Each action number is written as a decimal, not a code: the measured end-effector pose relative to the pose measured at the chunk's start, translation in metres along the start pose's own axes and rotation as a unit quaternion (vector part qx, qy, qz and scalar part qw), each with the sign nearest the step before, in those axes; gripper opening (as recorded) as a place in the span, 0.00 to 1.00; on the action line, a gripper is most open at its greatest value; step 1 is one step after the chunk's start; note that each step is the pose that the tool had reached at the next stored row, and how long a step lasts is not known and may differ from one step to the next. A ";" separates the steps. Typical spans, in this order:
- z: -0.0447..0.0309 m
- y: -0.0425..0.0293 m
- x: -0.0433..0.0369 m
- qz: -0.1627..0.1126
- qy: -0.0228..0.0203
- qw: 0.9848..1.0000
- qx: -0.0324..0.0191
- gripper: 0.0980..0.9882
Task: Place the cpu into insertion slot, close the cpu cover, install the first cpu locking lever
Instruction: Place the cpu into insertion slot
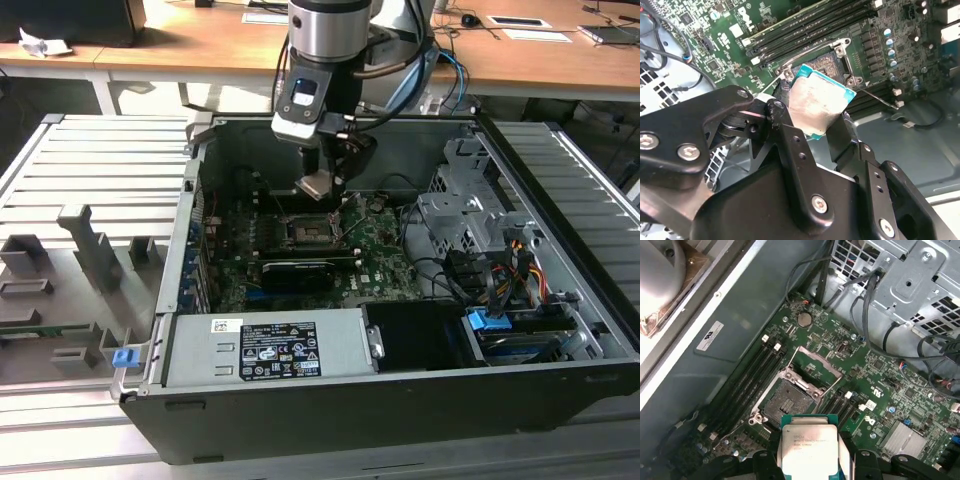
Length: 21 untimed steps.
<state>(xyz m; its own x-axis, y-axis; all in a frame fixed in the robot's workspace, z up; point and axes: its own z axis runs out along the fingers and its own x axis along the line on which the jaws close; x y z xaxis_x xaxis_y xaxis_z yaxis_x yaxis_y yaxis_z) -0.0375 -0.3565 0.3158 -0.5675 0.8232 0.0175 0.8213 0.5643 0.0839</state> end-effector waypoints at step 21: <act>0.0058 -0.0024 0.0013 0.075 -0.006 0.997 -0.001 0.49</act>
<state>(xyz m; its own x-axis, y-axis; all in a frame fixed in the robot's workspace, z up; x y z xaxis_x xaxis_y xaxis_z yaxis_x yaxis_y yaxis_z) -0.0398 -0.3564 0.3099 -0.4377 0.8989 0.0175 0.8966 0.4349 0.0839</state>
